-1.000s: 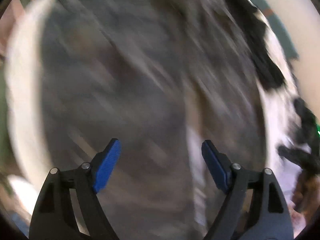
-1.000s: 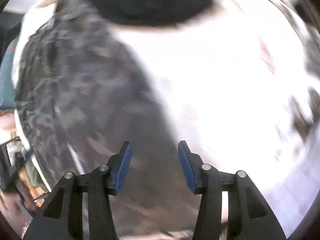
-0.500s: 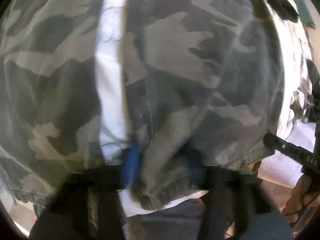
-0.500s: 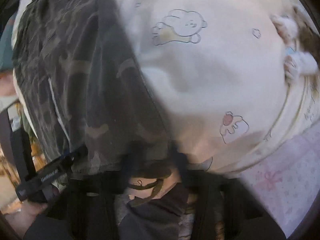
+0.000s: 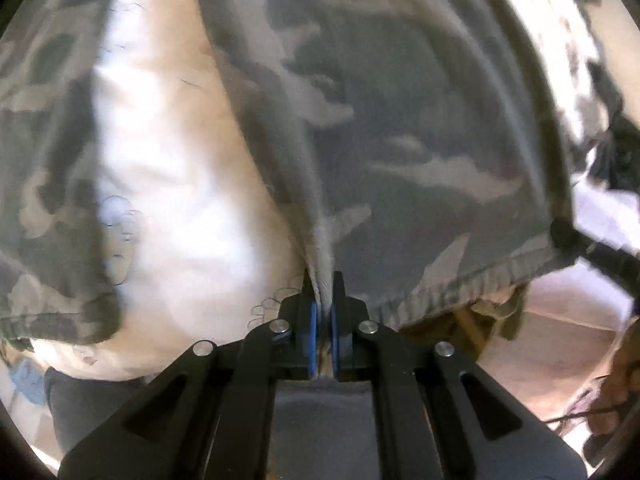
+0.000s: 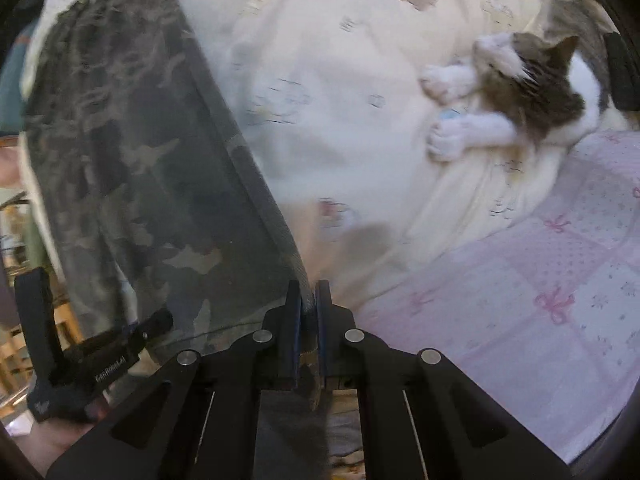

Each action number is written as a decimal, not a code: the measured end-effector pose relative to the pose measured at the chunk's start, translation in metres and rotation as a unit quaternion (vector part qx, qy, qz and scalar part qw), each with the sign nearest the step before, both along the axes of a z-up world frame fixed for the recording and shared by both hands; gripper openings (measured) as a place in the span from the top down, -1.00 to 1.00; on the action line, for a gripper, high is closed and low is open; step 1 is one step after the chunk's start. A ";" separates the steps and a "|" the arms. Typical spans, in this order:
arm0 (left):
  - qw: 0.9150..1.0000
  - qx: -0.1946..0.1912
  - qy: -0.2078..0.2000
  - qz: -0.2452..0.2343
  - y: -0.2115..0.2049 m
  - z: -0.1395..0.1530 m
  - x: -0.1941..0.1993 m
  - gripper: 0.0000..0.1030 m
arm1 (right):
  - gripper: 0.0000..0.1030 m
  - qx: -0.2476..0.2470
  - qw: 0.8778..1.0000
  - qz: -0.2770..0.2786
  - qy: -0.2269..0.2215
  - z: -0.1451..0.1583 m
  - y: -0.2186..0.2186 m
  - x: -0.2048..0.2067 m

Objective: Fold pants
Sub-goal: 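Grasp the leg hems with both grippers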

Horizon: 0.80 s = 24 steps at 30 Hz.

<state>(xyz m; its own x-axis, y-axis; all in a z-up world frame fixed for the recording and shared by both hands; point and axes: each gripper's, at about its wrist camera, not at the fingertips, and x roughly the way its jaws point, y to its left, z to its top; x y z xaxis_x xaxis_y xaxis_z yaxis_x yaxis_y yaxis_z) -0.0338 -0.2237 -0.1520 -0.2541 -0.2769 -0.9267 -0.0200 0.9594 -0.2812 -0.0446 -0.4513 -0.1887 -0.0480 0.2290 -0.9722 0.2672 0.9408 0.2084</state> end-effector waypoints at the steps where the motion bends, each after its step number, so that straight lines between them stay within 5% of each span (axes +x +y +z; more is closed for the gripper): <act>1: 1.000 0.004 -0.012 -0.005 -0.002 -0.004 0.001 0.93 | 0.91 -0.002 1.000 -0.003 0.004 -0.007 -0.001 0.002; 5: 0.999 -0.016 0.006 0.033 0.011 -0.010 0.010 0.96 | 0.90 0.004 1.000 -0.015 0.017 -0.027 -0.001 0.008; 11: 0.995 -0.066 0.002 0.071 0.055 0.041 0.019 0.96 | 0.90 0.074 0.996 -0.039 -0.001 -0.004 -0.007 0.005; 17: 0.978 -0.148 -0.003 0.145 0.129 0.102 0.090 0.96 | 0.90 0.135 0.988 -0.063 -0.047 0.060 -0.005 0.040; 24: 0.962 -0.219 -0.058 0.149 0.167 0.166 0.204 0.96 | 0.90 0.134 0.977 -0.053 -0.154 0.168 0.040 0.136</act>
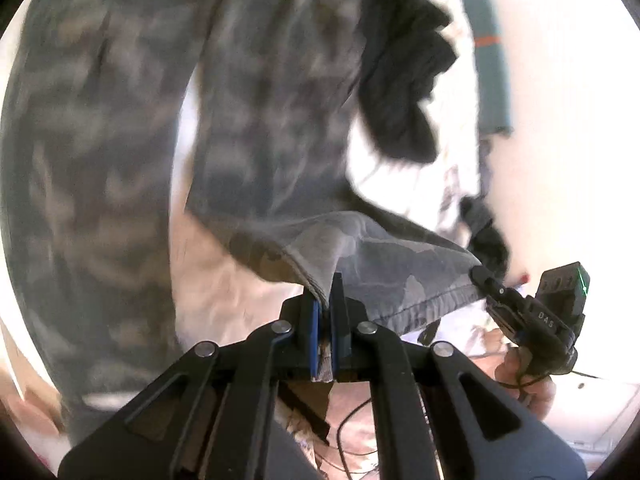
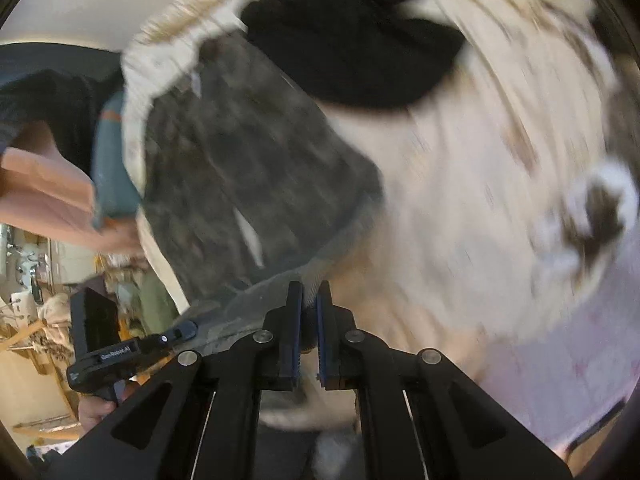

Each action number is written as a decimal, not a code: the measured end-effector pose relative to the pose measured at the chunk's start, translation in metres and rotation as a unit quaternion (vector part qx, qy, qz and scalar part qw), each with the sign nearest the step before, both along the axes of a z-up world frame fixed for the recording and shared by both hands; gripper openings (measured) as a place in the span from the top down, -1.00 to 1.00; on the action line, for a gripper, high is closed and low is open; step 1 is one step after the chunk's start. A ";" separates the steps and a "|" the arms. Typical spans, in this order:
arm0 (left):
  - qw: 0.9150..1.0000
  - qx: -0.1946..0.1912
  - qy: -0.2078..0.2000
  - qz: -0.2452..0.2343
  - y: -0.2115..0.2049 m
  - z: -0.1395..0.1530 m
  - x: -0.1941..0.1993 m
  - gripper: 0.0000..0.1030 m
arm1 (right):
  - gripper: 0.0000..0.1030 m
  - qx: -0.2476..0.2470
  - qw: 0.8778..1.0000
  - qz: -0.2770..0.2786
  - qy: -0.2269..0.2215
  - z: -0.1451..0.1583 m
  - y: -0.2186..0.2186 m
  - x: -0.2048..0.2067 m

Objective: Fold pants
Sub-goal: 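Carry the hems over onto the waistband with both grippers and open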

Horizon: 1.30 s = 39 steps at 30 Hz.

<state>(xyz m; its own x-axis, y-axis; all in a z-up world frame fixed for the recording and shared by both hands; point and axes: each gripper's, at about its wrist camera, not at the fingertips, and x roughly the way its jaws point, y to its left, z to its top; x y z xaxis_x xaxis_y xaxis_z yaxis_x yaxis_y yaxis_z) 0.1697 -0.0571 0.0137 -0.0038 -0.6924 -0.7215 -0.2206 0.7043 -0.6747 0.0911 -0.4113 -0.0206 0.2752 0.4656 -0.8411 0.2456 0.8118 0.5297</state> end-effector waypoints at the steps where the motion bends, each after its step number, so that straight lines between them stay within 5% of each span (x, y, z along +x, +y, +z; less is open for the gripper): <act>1: 1.000 0.001 -0.020 -0.009 0.004 0.007 0.031 0.96 | 0.90 -0.007 1.000 0.000 -0.014 0.011 0.007 0.019; 5: 0.998 0.003 -0.058 0.006 0.021 0.019 0.118 0.95 | 0.90 -0.004 0.998 0.011 -0.067 0.043 0.026 0.104; 11: 0.990 0.059 -0.126 0.037 0.056 0.047 0.229 0.96 | 0.90 0.008 0.988 0.073 -0.138 0.065 0.061 0.236; 16: 0.983 0.090 -0.151 0.056 0.066 0.034 0.318 0.96 | 0.90 0.012 0.984 0.094 -0.154 0.060 0.078 0.344; 19: 0.972 0.093 -0.201 0.071 0.080 0.031 0.368 0.95 | 0.90 -0.006 0.980 0.103 -0.170 0.049 0.090 0.409; 21: 0.972 0.091 -0.198 0.094 0.088 0.015 0.400 0.95 | 0.90 0.004 0.979 0.105 -0.175 0.036 0.095 0.459; 28: 0.963 0.206 -0.155 0.071 0.077 -0.079 0.502 0.92 | 0.89 -0.059 0.982 0.116 -0.136 -0.047 0.131 0.568; 30: 0.959 0.237 -0.142 0.064 0.072 -0.101 0.509 0.82 | 0.88 -0.056 0.985 0.108 -0.119 -0.074 0.137 0.587; 33: 0.956 0.253 -0.140 0.040 0.064 -0.117 0.511 0.11 | 0.72 -0.061 0.989 0.104 -0.090 -0.101 0.148 0.605; 35: 0.951 0.262 -0.158 0.040 0.065 -0.115 0.509 -0.11 | 0.08 -0.085 0.986 0.113 -0.088 -0.106 0.152 0.610; 37: 0.941 0.279 -0.185 0.052 0.070 -0.106 0.503 -0.33 | -0.33 -0.093 0.984 0.111 -0.106 -0.099 0.149 0.607; 39: 0.920 0.311 -0.230 0.059 0.072 -0.088 0.488 -0.64 | -0.33 -0.112 0.978 0.109 -0.139 -0.085 0.140 0.600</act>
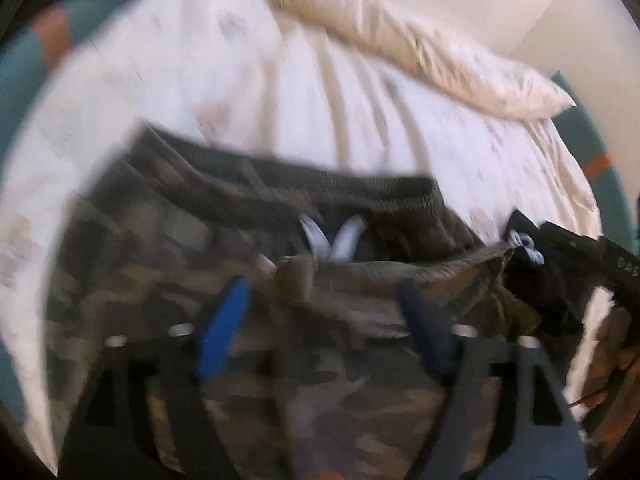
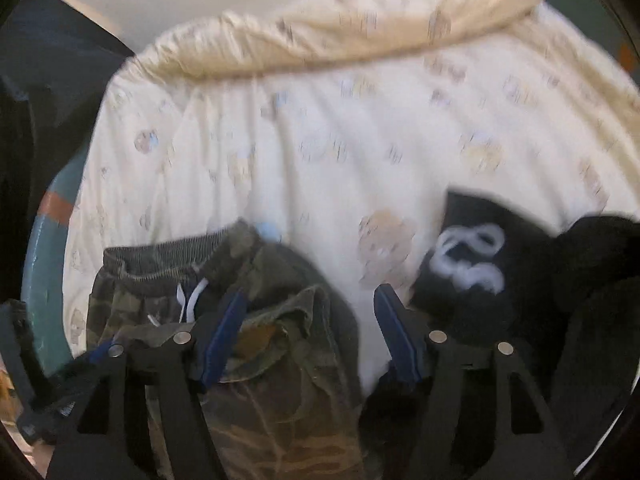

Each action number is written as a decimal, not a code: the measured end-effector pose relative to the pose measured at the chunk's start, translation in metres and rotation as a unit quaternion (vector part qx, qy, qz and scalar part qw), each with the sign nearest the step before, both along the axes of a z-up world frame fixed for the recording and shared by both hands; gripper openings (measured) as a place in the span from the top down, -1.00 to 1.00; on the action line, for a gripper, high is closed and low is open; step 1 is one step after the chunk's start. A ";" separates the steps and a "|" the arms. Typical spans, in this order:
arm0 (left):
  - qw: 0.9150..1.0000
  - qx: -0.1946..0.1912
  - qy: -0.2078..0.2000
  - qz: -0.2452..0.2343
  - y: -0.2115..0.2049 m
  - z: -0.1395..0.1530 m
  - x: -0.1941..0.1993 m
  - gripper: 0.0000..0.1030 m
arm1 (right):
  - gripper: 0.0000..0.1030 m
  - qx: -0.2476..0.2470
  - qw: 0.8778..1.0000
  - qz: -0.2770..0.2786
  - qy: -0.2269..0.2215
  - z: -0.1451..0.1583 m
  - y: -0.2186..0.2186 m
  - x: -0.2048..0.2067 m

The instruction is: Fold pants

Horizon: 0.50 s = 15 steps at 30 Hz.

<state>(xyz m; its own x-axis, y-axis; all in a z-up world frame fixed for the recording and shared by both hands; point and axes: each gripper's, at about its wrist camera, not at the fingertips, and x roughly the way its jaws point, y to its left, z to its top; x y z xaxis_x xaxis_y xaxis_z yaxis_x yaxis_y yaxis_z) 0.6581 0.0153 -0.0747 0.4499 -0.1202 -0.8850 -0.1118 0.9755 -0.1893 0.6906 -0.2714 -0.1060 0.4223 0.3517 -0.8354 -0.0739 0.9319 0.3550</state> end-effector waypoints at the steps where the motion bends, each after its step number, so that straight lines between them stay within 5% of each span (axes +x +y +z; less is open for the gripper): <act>1: 1.000 0.010 -0.017 -0.018 -0.001 0.006 -0.010 -0.72 | -0.33 -0.008 1.000 0.006 -0.009 0.004 -0.002 -0.004; 4: 0.993 0.077 -0.006 -0.085 -0.013 -0.004 -0.031 -0.72 | -0.30 -0.023 0.996 0.082 0.004 0.004 0.009 -0.021; 7: 0.976 0.157 0.046 -0.141 -0.028 -0.040 -0.036 -0.72 | -0.29 -0.067 0.984 0.164 0.008 -0.010 0.033 -0.039; 9: 0.972 0.162 0.079 -0.152 -0.033 -0.061 -0.031 -0.72 | -0.29 -0.110 0.971 0.210 0.017 -0.027 0.055 -0.043; 11: 0.971 0.173 0.085 -0.139 -0.036 -0.075 -0.021 -0.72 | -0.25 -0.152 0.959 0.234 0.047 -0.053 0.075 -0.037; 15: 0.966 0.241 0.080 -0.040 -0.017 -0.079 0.013 -0.72 | -0.24 -0.244 0.954 0.173 -0.007 -0.062 0.095 -0.013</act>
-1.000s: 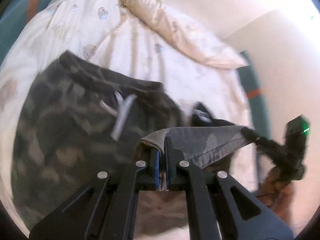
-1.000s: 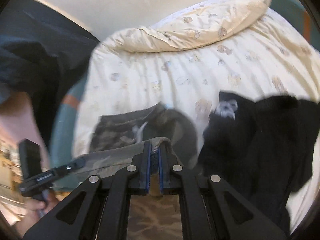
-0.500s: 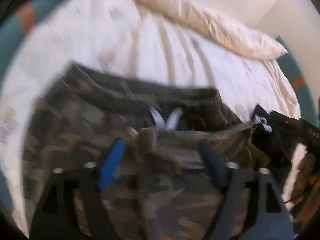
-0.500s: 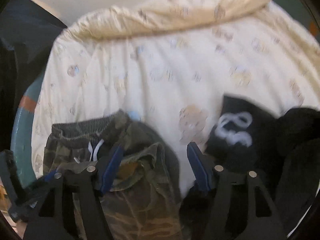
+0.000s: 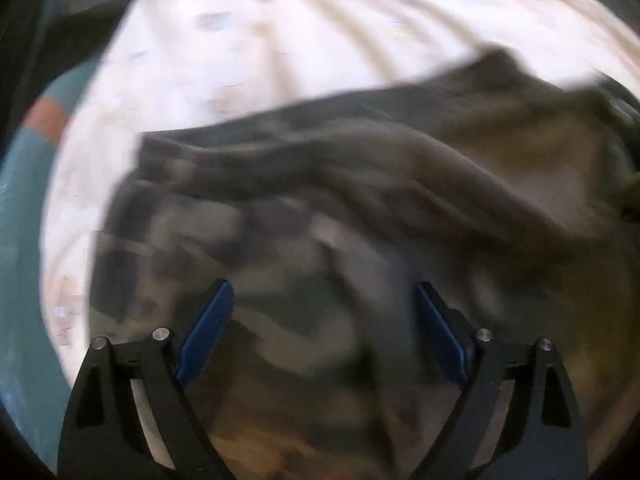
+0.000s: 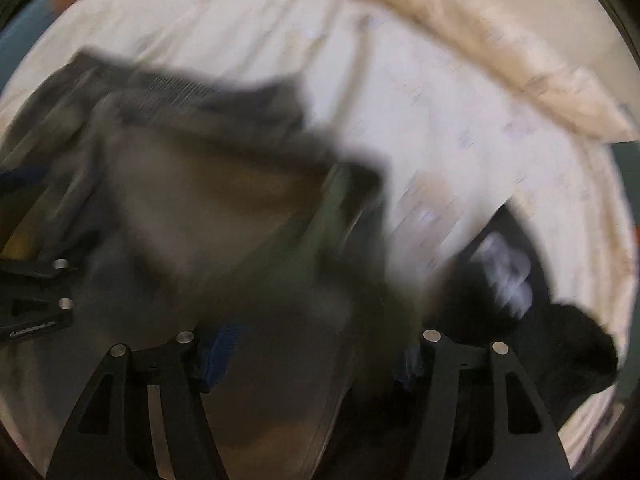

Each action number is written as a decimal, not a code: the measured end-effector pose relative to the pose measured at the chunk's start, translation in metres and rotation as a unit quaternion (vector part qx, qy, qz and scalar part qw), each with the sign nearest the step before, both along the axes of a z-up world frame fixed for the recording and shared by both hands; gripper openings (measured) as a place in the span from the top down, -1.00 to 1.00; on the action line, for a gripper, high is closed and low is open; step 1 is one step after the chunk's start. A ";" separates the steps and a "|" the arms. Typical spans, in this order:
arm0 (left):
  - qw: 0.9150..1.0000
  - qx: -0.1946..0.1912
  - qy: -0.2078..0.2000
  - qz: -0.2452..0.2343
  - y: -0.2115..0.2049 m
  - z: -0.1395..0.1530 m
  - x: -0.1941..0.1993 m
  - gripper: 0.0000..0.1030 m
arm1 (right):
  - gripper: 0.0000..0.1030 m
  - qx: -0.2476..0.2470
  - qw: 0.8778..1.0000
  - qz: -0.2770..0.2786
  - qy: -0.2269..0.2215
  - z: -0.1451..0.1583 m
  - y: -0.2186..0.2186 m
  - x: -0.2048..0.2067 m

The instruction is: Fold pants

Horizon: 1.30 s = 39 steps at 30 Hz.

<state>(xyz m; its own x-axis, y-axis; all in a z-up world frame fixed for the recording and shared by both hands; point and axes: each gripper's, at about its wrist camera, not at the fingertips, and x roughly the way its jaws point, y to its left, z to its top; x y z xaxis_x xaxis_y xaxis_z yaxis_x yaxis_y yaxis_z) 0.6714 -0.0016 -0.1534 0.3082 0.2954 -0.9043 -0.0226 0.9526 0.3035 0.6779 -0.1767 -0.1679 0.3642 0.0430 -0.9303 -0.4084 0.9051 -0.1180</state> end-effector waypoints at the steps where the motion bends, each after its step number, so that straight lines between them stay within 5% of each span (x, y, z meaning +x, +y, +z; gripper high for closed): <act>1: 1.000 0.000 -0.011 0.019 0.007 0.006 0.004 -0.72 | -0.24 0.000 0.999 -0.024 -0.027 0.007 -0.002 0.007; 5: 0.992 -0.030 -0.105 0.055 0.029 0.045 -0.008 -0.72 | -0.29 0.042 0.985 -0.117 -0.118 0.046 -0.034 0.016; 9: 0.986 -0.118 -0.110 0.047 0.045 0.052 -0.055 -0.72 | -0.29 0.145 0.978 -0.142 -0.054 0.046 -0.076 -0.013; 14: 0.979 -0.172 -0.100 0.033 0.061 0.053 -0.172 -0.72 | -0.29 0.221 0.968 -0.118 -0.013 0.039 -0.103 -0.116; 21: 0.975 -0.195 -0.023 0.107 0.126 0.047 -0.364 -0.72 | -0.29 0.288 0.949 -0.077 0.100 0.012 -0.091 -0.285; 25: 0.961 -0.191 0.036 0.199 0.170 0.034 -0.489 -0.72 | -0.29 0.292 0.941 -0.052 0.164 -0.010 -0.072 -0.376; 28: 0.955 -0.194 0.079 0.209 0.178 0.025 -0.573 -0.72 | -0.29 0.297 0.929 -0.045 0.215 -0.026 -0.058 -0.443; 30: 0.953 -0.203 0.102 0.202 0.176 0.020 -0.616 -0.72 | -0.29 0.292 0.924 -0.031 0.246 -0.035 -0.046 -0.490; 35: 0.928 -0.262 0.182 0.194 0.159 -0.003 -0.698 -0.72 | -0.29 0.290 0.887 -0.025 0.359 -0.077 -0.023 -0.599; 39: 0.913 -0.298 0.202 0.192 0.144 -0.011 -0.740 -0.72 | -0.29 0.286 0.868 -0.038 0.404 -0.092 -0.014 -0.655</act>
